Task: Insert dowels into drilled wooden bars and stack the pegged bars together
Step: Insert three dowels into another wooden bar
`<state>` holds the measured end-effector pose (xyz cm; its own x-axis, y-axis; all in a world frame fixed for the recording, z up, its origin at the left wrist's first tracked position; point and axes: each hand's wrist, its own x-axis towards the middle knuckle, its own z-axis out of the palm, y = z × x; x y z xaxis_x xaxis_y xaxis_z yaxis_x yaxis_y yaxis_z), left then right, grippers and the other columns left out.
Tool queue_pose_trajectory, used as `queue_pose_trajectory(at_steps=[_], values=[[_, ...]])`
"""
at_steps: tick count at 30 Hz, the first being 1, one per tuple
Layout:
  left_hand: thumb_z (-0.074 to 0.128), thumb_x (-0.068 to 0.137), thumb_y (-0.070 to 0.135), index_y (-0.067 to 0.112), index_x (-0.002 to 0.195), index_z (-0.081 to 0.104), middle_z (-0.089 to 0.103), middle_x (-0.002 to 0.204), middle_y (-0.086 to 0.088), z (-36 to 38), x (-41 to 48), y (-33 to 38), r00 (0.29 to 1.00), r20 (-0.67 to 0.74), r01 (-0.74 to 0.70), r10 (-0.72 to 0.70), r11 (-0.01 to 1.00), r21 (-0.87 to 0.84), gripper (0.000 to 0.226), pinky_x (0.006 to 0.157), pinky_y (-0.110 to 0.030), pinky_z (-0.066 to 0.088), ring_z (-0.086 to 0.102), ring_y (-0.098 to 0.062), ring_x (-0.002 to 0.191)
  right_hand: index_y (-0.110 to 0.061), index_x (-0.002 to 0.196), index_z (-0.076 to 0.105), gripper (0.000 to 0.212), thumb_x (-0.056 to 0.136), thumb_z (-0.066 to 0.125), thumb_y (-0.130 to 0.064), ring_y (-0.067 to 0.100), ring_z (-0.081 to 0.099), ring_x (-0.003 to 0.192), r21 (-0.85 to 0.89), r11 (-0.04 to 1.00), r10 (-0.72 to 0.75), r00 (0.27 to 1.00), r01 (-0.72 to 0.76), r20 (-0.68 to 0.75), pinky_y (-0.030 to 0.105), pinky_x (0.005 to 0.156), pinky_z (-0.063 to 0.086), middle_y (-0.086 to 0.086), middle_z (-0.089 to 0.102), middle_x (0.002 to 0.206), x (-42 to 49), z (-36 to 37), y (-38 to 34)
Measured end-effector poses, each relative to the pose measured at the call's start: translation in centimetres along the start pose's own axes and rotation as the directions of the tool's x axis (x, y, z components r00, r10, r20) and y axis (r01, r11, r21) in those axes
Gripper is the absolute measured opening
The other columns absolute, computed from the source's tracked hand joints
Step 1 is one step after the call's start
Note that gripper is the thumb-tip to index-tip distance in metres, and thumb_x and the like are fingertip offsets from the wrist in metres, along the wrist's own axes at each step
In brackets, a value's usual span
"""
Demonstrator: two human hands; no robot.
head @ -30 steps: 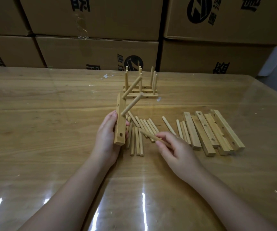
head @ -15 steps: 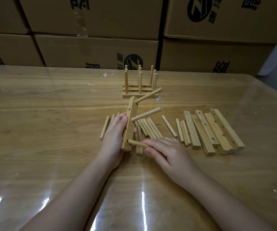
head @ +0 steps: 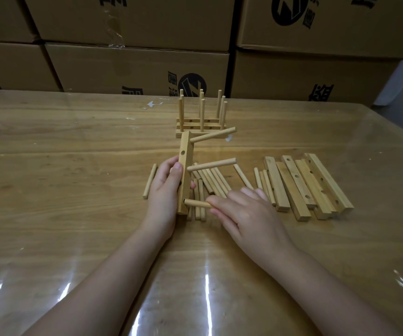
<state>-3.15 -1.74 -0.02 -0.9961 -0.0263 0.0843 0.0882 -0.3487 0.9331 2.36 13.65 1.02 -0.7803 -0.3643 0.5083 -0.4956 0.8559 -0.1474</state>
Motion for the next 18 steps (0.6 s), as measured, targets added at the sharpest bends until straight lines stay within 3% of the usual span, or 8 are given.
queue_pose_trajectory(at_steps=[7, 18], values=[[0.045, 0.098, 0.019, 0.024, 0.103, 0.06, 0.068, 0.074, 0.011, 0.1, 0.3, -0.44, 0.999, 0.002, -0.054, 0.054, 0.998, 0.045, 0.017, 0.058, -0.019, 0.052, 0.06, -0.002, 0.06, -0.019, 0.097, 0.071, 0.023, 0.087, 0.052, -0.027, 0.015, 0.052, 0.065, -0.048, 0.999, 0.001, 1.0, 0.0, 0.012, 0.026, 0.064, 0.031, -0.004, 0.059, 0.069, -0.05, -0.12, -0.16], [0.043, 0.099, 0.018, 0.026, 0.106, 0.058, 0.062, 0.101, -0.003, 0.14, 0.17, -0.45, 0.995, -0.003, -0.095, 0.096, 0.988, 0.121, 0.018, 0.061, -0.018, 0.05, 0.058, -0.009, 0.078, -0.019, 0.094, 0.07, 0.022, 0.086, 0.051, -0.026, 0.016, 0.05, 0.066, -0.096, 0.995, -0.004, 1.0, 0.006, 0.015, 0.027, 0.065, 0.032, -0.003, 0.057, 0.069, -0.06, -0.44, -0.57]])
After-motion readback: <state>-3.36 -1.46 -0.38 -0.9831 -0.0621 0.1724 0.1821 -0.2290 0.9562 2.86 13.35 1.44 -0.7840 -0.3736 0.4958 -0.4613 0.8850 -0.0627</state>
